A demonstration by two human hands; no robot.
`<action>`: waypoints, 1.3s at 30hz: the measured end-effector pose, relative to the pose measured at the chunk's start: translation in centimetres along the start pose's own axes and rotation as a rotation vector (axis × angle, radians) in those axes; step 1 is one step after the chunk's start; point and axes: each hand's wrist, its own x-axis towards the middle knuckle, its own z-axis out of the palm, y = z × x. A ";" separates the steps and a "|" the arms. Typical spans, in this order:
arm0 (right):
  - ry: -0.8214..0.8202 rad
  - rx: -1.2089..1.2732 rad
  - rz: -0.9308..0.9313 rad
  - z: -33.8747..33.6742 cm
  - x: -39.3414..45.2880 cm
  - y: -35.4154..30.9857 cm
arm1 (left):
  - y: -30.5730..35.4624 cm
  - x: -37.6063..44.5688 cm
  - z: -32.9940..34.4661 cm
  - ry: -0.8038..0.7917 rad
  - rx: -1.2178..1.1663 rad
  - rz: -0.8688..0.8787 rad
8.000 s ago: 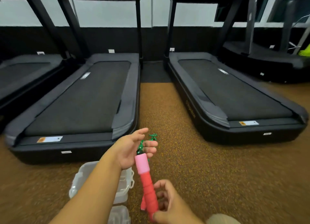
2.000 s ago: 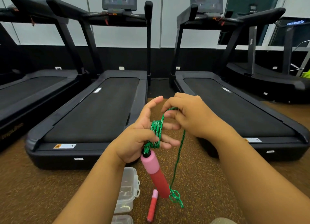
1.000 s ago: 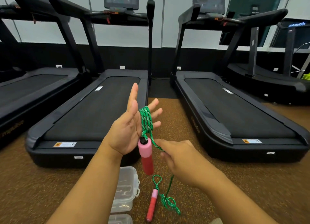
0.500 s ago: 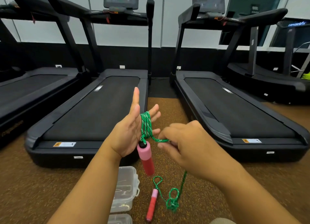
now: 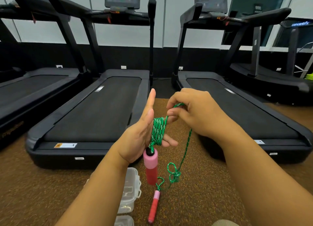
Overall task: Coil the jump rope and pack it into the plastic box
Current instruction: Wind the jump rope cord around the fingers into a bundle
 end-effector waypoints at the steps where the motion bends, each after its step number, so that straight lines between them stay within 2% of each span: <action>1: 0.000 0.021 0.014 0.3 0.2 0.3 | 0.0 0.0 0.0 -0.009 -0.004 0.003; 15: -0.011 0.555 0.251 3.6 -1.0 1.9 | 0.6 0.0 -0.7 -0.176 -0.169 0.012; 21: -0.010 0.615 0.251 5.2 -2.0 1.3 | 0.9 0.4 -0.3 -0.013 0.123 0.065; 29: 0.087 0.666 0.411 7.0 -3.1 -0.2 | 1.6 1.3 0.0 0.046 0.115 0.072; 31: 0.099 0.666 0.402 7.7 -3.7 -0.6 | 1.5 1.3 -0.1 0.059 0.107 0.089; 34: 0.102 0.582 0.371 9.2 -4.8 -0.7 | 1.9 1.5 -0.4 0.135 0.098 0.143; 39: -0.001 0.373 0.238 10.1 -7.0 -1.2 | 2.9 1.6 -1.8 0.260 0.169 0.173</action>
